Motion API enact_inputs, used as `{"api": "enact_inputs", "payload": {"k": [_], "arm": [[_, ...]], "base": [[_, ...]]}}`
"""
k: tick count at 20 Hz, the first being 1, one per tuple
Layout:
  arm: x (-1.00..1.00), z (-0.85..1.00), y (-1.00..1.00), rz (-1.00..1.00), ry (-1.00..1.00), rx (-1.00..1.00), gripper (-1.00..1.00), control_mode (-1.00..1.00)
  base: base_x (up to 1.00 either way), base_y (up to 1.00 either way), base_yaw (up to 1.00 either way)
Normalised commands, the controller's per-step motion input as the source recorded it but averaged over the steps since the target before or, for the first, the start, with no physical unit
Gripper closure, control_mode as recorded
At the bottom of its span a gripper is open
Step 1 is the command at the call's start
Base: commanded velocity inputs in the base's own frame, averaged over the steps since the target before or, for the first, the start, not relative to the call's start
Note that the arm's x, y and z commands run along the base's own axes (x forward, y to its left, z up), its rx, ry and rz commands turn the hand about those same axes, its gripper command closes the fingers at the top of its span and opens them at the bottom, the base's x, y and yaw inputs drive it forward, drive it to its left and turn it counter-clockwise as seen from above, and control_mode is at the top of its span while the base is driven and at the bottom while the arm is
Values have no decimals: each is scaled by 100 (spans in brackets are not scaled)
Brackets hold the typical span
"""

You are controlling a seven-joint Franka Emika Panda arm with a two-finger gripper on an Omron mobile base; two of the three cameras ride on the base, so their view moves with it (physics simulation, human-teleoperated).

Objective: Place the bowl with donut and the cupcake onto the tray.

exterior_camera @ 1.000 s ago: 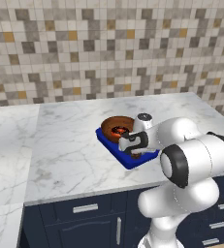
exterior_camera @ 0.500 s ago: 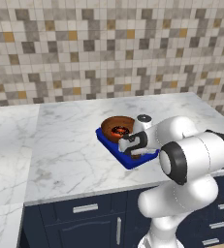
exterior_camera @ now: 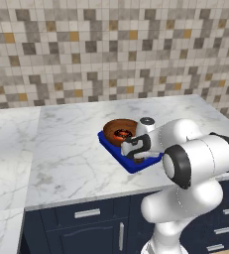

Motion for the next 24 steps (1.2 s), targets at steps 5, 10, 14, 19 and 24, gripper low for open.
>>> {"api": "enact_inputs", "payload": {"k": [5,10,14,19,24], "arm": [[0,0,0,0,0,0,100,-100],[0,0,0,0,0,0,-100,-100],[0,0,0,0,0,0,-100,-100],[0,0,0,0,0,0,-100,-100],[0,9,-2,0,0,0,-100,-100]], "base": [[0,0,0],[0,0,0],[0,0,0],[0,0,0],[0,0,0]]}}
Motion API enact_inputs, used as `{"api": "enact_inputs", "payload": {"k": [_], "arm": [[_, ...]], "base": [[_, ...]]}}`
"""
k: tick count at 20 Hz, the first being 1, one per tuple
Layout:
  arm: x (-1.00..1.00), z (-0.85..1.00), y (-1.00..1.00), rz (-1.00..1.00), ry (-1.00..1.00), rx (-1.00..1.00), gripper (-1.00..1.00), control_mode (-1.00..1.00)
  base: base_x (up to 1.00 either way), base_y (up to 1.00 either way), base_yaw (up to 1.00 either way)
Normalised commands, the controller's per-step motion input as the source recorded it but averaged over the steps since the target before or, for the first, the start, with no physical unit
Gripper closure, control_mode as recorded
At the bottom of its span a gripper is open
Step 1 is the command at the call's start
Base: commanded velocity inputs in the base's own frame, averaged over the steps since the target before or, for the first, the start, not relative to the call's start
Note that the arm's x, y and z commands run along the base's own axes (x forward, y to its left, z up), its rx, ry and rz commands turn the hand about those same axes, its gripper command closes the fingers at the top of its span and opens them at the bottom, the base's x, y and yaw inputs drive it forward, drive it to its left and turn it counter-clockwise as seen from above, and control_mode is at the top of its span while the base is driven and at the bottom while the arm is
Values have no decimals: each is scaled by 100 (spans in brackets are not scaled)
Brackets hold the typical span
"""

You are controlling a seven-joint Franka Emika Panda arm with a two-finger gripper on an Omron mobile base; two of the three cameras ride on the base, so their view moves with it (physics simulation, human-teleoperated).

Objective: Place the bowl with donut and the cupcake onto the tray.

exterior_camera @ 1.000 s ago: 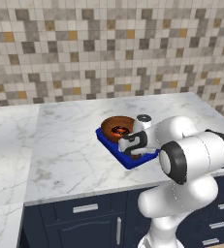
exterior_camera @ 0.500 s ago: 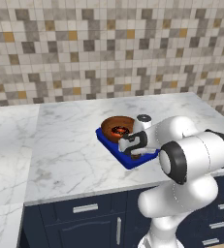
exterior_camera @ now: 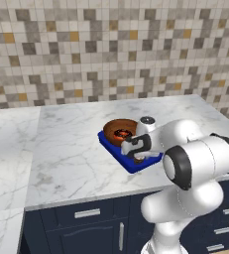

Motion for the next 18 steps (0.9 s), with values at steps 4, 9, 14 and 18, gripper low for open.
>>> {"api": "enact_inputs", "payload": {"k": [4,9,14,18], "arm": [[0,39,-2,0,0,0,-100,-100],[-4,52,-3,0,0,0,-100,-100],[-21,56,0,0,0,0,-100,-100],[-31,53,-8,0,0,0,-100,-100]], "base": [[0,0,0],[0,0,0],[0,0,0],[0,0,0]]}}
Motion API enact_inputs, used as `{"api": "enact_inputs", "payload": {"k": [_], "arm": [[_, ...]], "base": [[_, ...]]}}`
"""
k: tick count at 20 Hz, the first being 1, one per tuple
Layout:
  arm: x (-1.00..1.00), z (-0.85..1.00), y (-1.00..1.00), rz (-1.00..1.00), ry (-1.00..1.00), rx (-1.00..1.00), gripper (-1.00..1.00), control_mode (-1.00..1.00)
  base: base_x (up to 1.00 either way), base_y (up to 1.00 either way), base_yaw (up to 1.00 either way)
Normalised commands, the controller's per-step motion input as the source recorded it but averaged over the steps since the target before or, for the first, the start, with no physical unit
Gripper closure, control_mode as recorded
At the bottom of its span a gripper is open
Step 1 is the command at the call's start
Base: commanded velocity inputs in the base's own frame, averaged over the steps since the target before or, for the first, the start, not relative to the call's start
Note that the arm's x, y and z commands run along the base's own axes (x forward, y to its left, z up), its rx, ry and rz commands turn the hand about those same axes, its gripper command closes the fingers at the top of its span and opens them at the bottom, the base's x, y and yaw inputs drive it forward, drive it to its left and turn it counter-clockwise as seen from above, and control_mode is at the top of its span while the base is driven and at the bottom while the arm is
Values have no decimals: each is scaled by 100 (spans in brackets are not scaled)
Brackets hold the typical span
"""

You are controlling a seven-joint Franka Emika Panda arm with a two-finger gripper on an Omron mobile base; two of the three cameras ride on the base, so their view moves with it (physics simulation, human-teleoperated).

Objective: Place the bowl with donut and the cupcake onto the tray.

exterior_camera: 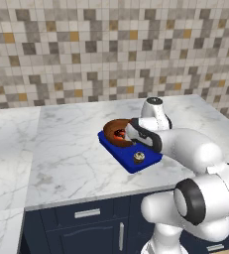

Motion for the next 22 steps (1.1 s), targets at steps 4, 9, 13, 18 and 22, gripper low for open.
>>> {"api": "enact_inputs", "payload": {"k": [4,9,13,18,22], "arm": [[-41,49,-11,0,0,0,-100,-100],[-58,36,-11,0,-1,0,-100,-100],[-74,21,-7,0,-3,0,-100,-100],[-71,22,0,0,-5,0,-100,-100],[-69,30,0,0,-5,0,-100,-100]], "base": [[0,0,0],[0,0,0],[0,0,0],[0,0,0],[0,0,0]]}}
